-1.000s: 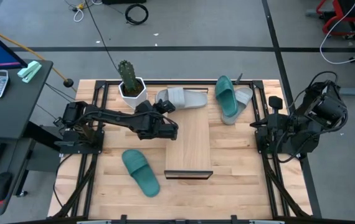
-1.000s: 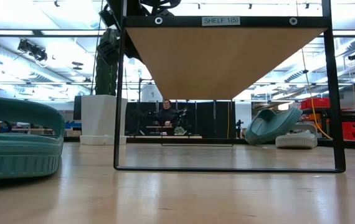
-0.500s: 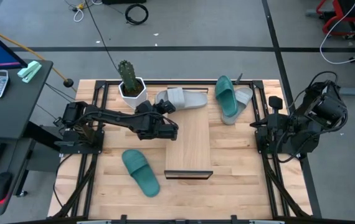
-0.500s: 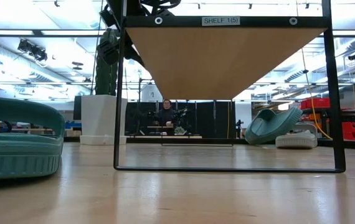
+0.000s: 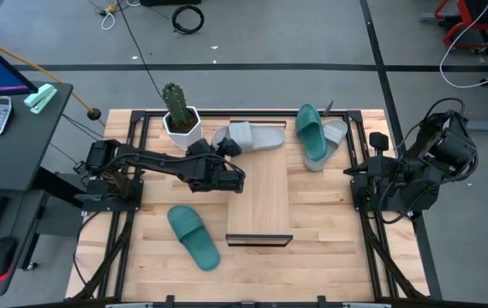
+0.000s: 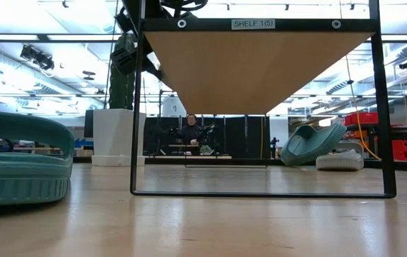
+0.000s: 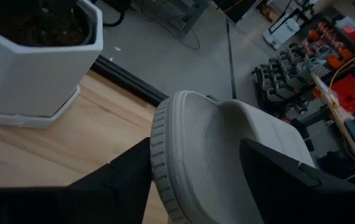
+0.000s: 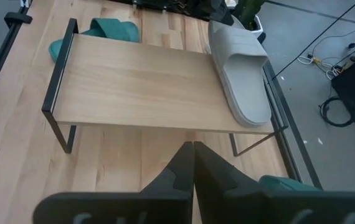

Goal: Pick and place slides into the shelf
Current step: Put the bottom gray slipper on the shelf

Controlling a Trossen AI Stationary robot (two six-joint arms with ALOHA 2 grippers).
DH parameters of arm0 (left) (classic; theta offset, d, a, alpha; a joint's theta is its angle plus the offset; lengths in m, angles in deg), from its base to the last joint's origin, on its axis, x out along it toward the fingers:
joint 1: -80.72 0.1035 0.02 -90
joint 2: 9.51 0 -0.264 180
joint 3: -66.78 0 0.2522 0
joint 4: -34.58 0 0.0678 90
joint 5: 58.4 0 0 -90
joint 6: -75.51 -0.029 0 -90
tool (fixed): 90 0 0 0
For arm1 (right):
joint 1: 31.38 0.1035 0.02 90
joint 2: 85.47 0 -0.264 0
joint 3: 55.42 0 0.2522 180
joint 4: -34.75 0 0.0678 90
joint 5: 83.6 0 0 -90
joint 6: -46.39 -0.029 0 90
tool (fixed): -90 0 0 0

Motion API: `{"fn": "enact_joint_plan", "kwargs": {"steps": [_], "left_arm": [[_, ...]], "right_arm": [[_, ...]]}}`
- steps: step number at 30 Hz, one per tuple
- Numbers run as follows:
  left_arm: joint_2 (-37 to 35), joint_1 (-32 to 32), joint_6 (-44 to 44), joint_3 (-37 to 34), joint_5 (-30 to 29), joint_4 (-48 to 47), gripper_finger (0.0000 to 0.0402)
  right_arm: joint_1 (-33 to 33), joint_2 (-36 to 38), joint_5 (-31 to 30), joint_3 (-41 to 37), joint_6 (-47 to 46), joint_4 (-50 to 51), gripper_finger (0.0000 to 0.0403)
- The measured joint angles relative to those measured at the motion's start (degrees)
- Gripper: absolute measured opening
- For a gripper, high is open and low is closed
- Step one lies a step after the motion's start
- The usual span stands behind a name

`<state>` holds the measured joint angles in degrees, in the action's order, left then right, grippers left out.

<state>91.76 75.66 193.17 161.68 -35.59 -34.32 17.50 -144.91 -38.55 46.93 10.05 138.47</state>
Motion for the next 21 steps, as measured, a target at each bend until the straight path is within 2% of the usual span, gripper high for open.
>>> {"fn": "enact_joint_plan", "kwargs": {"steps": [21], "left_arm": [[0.0, 3.01, 1.52, 0.0, 8.02, -0.46, 0.0338]], "right_arm": [[0.0, 0.0, 0.02, -0.01, -1.05, 0.0, 0.0011]]}}
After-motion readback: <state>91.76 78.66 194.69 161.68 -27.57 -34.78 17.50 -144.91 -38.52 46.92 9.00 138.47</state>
